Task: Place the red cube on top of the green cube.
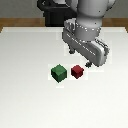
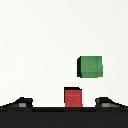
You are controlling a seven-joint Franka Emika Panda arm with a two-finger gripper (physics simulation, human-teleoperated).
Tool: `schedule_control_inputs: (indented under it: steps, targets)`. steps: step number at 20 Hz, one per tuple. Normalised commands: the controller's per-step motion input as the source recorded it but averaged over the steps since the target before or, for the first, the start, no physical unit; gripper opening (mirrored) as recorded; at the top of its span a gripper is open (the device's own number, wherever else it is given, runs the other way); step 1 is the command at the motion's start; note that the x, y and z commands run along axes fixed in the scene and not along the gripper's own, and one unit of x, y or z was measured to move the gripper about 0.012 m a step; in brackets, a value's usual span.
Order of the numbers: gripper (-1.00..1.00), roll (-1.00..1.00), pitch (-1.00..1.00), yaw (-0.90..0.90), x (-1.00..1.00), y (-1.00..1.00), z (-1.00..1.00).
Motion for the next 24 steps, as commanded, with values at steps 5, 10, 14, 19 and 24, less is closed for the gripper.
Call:
schedule_control_inputs:
  steps: [5,10,14,19,24]
  targets:
    - [1.00,0.00,0.00,0.00,0.00,-0.20,0.00]
    - [1.00,0.00,0.00,0.00,-0.60,0.00,0.00]
    - [1.00,0.00,0.00,0.00,0.00,0.00,-0.75]
    - [1.00,0.00,0.00,0.00,0.00,0.20,-0.40]
    - [1.00,0.00,0.00,0.00,0.00,0.20,-0.20]
